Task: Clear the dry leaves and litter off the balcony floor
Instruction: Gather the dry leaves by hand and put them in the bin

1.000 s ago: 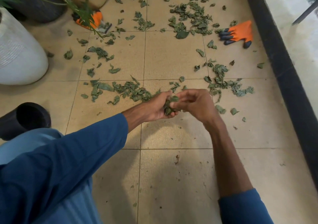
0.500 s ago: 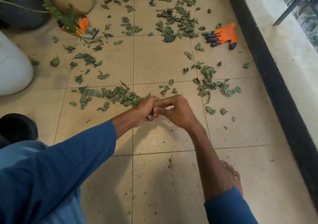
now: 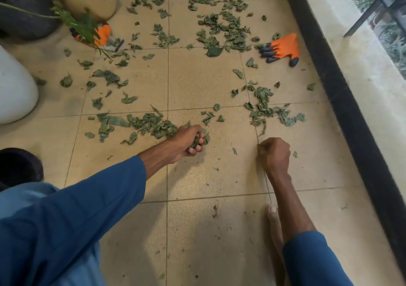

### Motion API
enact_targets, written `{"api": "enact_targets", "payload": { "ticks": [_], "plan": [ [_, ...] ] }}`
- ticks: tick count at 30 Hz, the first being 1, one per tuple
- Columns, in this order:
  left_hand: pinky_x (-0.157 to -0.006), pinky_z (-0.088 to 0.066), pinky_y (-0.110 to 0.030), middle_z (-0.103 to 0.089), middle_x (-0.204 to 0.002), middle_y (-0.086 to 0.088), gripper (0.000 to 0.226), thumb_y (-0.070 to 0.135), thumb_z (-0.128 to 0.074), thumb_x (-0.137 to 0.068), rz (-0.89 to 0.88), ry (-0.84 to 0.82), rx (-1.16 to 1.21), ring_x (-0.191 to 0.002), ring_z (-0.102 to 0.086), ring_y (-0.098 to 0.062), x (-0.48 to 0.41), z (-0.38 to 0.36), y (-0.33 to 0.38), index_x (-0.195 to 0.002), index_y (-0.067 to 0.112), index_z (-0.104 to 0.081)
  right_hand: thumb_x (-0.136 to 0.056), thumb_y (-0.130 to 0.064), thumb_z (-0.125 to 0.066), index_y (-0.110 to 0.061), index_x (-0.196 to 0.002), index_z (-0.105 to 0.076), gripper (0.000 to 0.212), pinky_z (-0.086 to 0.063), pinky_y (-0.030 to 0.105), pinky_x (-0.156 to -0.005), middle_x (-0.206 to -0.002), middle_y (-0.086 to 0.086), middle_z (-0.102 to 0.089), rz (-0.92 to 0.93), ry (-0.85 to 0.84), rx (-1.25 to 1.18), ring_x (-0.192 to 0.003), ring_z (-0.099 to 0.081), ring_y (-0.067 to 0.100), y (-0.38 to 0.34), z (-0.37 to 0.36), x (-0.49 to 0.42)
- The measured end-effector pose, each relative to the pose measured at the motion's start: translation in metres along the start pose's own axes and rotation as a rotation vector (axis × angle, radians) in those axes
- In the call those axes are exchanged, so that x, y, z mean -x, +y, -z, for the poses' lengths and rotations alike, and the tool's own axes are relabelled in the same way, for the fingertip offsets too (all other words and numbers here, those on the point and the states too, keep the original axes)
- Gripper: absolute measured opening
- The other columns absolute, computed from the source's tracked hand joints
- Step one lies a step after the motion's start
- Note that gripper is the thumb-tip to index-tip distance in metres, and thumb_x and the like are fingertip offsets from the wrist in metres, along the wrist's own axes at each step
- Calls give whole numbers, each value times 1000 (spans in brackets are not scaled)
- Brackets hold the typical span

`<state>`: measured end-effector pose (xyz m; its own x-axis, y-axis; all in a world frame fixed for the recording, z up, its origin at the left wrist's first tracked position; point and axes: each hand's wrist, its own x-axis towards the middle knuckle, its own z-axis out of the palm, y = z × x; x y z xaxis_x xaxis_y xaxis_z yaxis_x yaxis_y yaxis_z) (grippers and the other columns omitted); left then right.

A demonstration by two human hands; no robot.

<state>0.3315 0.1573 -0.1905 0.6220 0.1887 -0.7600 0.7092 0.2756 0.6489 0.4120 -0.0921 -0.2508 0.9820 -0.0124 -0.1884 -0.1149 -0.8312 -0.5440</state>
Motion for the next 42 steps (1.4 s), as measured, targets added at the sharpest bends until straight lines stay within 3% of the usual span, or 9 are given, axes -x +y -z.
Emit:
{"api": "enact_targets", "payload": {
  "ticks": [6, 11, 17, 22, 26, 34, 37, 39, 42],
  "plan": [
    [-35, -27, -17, -52, -59, 3, 35, 30, -47, -108, 18, -1, 27, -48, -44, -11, 3, -1, 2, -77, 17, -54, -79, 1, -81, -6, -82, -78, 9, -60, 26, -60, -70, 6, -74, 4, -262, -326, -56, -69, 12, -28, 1, 18],
    [-35, -28, -18, -52, -64, 2, 33, 29, -46, -108, 25, -14, 4, -50, -45, -11, 6, 0, 3, -78, 17, -54, -80, -1, -80, -15, -84, -79, 14, -42, 8, -58, -88, 2, -73, 200, -201, -15, -72, -65, 11, -35, -39, 31],
    [-36, -29, -17, -53, -66, 1, 33, 29, -45, -109, 26, -17, -11, -51, -45, -11, 10, 0, 2, -79, 16, -55, -84, 3, -66, -12, -89, -79, 21, -55, 22, -66, -87, 2, -75, 183, -163, -15, -71, -67, 13, -37, -43, 41],
    [-36, -30, -17, -55, -64, 2, 33, 28, -44, -109, 38, -36, -18, -50, -46, -11, 16, -3, 3, -80, 16, -56, -81, 1, -79, -8, -86, -79, 10, -64, 36, -74, -76, 3, -77, 10, -257, -478, -67, -74, 16, -50, 2, 37],
    [-37, -33, -17, -57, -71, -1, 35, 31, -39, -111, 73, -78, -31, -52, -48, -11, 19, -7, 2, -87, 13, -58, -81, 0, -81, -2, -96, -77, 16, -62, 31, -70, -83, 11, -77, 141, -443, -701, -74, -74, 24, -93, 29, 46],
    [-37, -32, -18, -58, -70, -4, 43, 38, -37, -110, 4, -51, -110, -47, -50, -10, 17, -10, 0, -97, 11, -68, -82, 2, -77, -11, -82, -79, 13, -47, 6, -57, -67, -9, -71, 399, -336, -390, -60, -67, -5, -131, -4, 71],
    [-34, -27, -18, -57, -65, -4, 42, 34, -41, -109, -48, -13, -149, -45, -47, -11, 12, -6, -4, -108, 4, -70, -87, -3, -75, -7, -97, -80, 11, -58, 18, -71, -78, -1, -77, 382, -488, -512, -72, -74, 7, -123, 6, 67],
    [-34, -27, -18, -56, -63, -3, 31, 26, -47, -106, -78, 45, -197, -43, -45, -10, 12, -5, -5, -93, 7, -68, -92, -1, -69, -1, -109, -75, 19, -63, 35, -79, -92, 9, -78, 266, -602, -717, -84, -77, 24, -111, 16, 57],
    [-33, -25, -18, -52, -58, 1, 30, 15, -46, -102, -85, 89, -197, -42, -42, -10, 13, -7, -4, -75, 13, -58, -96, -5, -65, -5, -109, -74, 17, -63, 40, -77, -105, 9, -77, 145, -458, -664, -85, -76, 23, -81, 26, 37]
  ]
}}
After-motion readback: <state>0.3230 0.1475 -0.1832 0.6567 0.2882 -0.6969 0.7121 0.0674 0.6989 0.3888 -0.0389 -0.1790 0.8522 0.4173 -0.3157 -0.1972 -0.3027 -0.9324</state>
